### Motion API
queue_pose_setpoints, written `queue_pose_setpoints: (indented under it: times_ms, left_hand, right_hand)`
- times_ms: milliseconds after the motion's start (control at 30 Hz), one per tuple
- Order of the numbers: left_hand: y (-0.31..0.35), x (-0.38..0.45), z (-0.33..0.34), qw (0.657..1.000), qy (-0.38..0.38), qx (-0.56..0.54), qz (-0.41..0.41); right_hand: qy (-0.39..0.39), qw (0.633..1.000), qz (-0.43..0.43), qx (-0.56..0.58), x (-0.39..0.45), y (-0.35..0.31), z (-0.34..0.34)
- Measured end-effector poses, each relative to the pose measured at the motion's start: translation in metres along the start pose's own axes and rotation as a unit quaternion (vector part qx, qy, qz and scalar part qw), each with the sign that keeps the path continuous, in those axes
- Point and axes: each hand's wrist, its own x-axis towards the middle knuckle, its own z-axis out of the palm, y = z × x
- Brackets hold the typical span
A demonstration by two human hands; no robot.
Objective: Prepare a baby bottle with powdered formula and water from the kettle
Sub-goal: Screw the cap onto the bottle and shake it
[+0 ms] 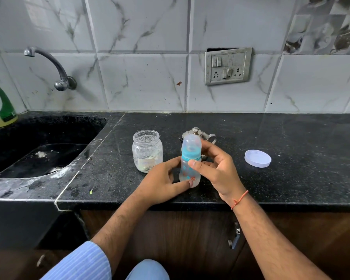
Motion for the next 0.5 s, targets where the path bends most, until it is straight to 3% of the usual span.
queue_pose_setpoints:
  times_ms: [133,233,367,500]
  left_hand:
    - [-0.0025,0.0021,0.0033,0.999,0.020,-0.040,-0.024]
    - [0.0013,0.0036,0.0047,0.998,0.044,-0.002,-0.049]
    - [-0.0036,0.0046,0.0006,0.999,0.000,-0.018,-0.033]
    - [-0.0043,0.0054,-0.0006,0.999,0.004,-0.025,-0.029]
  right_hand:
    - [0.000,1.000,0.007,-0.005,0.0002,-0.0011,0.0009]
    - [-0.001,1.000,0.012,-0.005,0.0002,0.0004,0.0011]
    - [-0.001,1.000,0.015,-0.016,-0.0001,0.0008,0.0015]
    - [-0.001,1.000,0.005,-0.021,-0.0004,0.0011,0.0014]
